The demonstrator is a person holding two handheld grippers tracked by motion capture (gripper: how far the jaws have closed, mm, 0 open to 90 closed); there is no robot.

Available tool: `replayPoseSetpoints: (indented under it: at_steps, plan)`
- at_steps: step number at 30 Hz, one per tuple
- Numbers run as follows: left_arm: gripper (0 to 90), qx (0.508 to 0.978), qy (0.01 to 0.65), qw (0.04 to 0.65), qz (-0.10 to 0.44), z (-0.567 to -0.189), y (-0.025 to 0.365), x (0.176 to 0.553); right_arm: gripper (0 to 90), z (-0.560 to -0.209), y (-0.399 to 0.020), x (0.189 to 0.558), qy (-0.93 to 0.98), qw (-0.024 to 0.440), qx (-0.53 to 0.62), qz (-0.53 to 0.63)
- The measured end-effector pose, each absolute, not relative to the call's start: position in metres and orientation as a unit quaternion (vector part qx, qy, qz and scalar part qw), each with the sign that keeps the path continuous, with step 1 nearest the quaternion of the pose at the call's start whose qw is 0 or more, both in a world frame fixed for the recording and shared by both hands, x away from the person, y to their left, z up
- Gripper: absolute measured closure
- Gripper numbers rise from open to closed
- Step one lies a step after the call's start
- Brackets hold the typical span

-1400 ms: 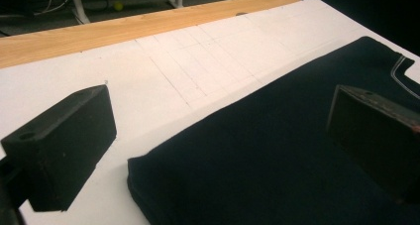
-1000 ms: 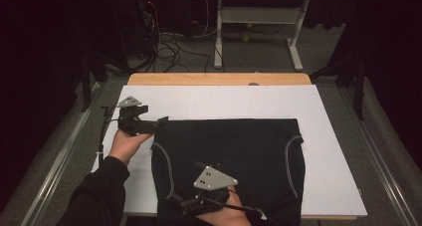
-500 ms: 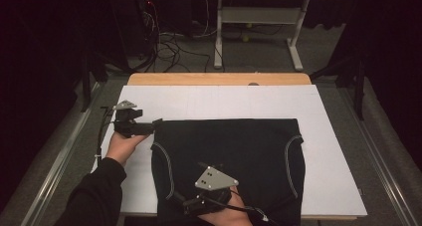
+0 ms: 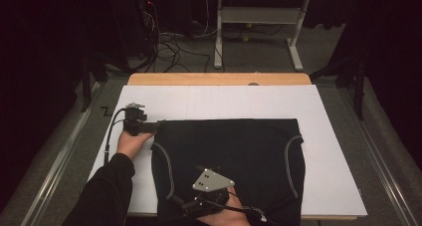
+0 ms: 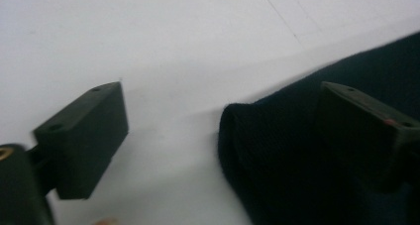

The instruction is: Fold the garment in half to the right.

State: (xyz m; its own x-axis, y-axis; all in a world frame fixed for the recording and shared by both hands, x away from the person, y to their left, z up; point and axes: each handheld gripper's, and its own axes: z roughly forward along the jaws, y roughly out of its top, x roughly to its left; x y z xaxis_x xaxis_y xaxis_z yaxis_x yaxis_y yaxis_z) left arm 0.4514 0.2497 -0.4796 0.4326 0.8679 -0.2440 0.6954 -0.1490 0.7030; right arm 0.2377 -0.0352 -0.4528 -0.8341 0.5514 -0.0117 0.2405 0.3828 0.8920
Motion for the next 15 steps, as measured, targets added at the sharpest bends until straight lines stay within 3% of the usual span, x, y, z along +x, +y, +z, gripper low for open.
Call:
replayPoseSetpoints:
  at_steps: [8, 15]
  plan:
    - [33.2, 0.787, 0.484, 0.357, 0.134, -0.483, 0.232, 0.445, 0.0, -0.454, -0.030, 0.233, 0.821, 0.142, 0.241, 0.497]
    - [68.3, 0.798, 0.450, 0.383, 0.116, -0.485, 0.232, 0.440, 1.0, -0.460, -0.017, 0.231, 0.838, 0.110, 0.234, 0.480]
